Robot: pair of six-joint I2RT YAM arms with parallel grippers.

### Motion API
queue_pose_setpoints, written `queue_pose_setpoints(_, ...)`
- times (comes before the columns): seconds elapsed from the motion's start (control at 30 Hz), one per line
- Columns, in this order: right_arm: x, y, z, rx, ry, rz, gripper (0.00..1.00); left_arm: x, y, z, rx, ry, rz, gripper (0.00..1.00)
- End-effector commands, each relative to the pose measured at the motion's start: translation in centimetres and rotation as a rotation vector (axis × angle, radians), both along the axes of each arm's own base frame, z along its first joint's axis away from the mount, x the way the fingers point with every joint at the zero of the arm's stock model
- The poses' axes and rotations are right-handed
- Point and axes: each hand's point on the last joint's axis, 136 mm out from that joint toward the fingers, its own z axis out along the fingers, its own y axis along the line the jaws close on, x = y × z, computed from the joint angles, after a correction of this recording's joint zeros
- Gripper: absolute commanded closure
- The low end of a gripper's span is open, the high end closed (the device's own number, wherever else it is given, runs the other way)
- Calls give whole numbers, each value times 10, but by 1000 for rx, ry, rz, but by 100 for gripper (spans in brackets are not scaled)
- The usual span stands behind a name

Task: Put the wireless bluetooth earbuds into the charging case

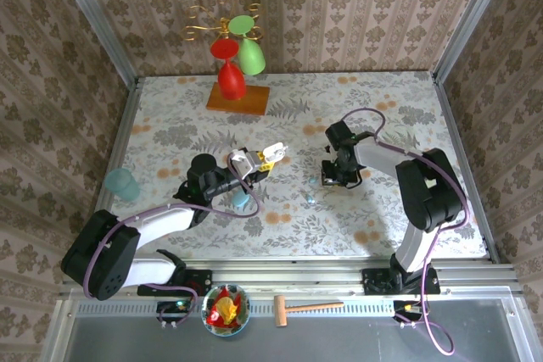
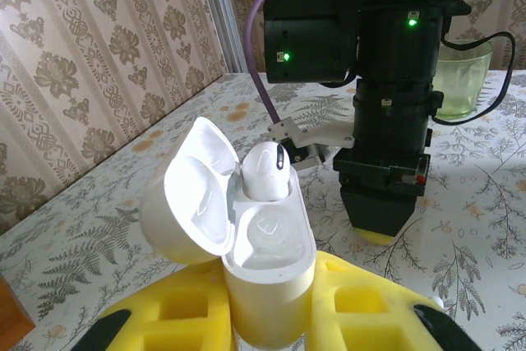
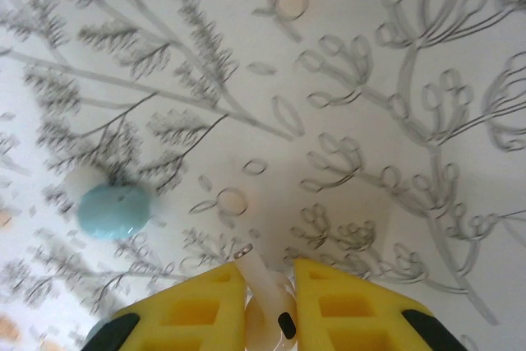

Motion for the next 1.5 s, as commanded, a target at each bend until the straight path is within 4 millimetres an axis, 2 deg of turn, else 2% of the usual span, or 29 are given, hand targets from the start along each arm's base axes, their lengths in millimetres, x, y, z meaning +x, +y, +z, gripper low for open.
queue_pose_setpoints(0.0, -24, 30, 17, 188, 50, 139, 85, -1, 0, 11, -12, -51, 0, 96)
queue_pose_setpoints(0.07, -35, 38, 15, 231, 93, 172, 86, -1, -1, 11, -12, -50, -1, 96)
queue_pose_setpoints(0.2, -51, 39, 4, 206, 132, 188, 85, -1, -1, 11, -14, -51, -4, 96)
queue_pose_setpoints(0.33, -57, 16, -18, 72, 187, 140, 82, -1, -1, 11, -13, -51, -4, 96)
queue_pose_setpoints(0.43, -52, -2, -24, -39, 183, 99, 80, -1, -2, 11, -14, -51, -7, 96)
queue_pose_setpoints(0.73, -30, -31, 2, -167, 62, 20, 70, -1, -1, 12, -11, -52, -6, 96)
queue_pose_setpoints(0.97, -24, -20, 20, -72, -27, -50, 67, 0, -2, 11, -13, -51, -7, 96)
queue_pose_setpoints(1.17, -29, -32, 30, -30, -135, -249, 62, 0, -2, 12, -13, -53, -10, 96)
queue_pose_setpoints(1.23, -30, -26, 32, 15, -157, -229, 60, 0, -3, 11, -10, -53, -15, 96)
queue_pose_setpoints(1.33, -31, -16, 31, 26, -159, -106, 58, 1, -4, 12, -11, -57, -21, 96)
queue_pose_setpoints(1.47, -18, -6, 27, 24, -156, -11, 58, 0, -7, 15, -25, -56, -32, 96)
